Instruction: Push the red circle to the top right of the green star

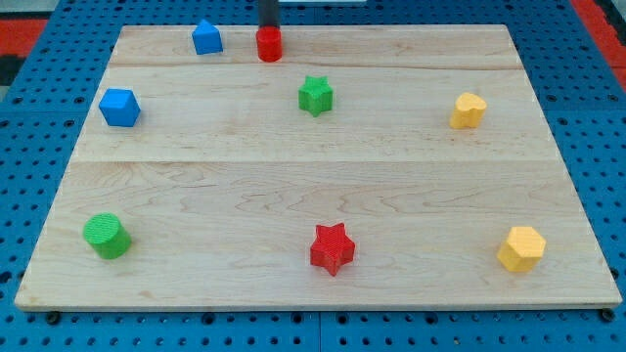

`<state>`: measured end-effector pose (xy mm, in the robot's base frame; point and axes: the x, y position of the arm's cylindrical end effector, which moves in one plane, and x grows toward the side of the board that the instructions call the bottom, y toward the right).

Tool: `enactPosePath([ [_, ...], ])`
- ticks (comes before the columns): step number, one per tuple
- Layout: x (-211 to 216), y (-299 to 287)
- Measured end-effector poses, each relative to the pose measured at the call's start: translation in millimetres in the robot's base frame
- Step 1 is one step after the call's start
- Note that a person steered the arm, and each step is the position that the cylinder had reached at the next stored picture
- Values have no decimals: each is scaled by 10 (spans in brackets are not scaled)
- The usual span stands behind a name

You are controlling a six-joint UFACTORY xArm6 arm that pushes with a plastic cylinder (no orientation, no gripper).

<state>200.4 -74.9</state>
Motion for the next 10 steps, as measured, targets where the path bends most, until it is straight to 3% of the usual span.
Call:
enactPosePath([
  [2,204,260],
  [4,-19,-496],
  [7,497,169],
  [8,494,137],
  [10,544,-509],
])
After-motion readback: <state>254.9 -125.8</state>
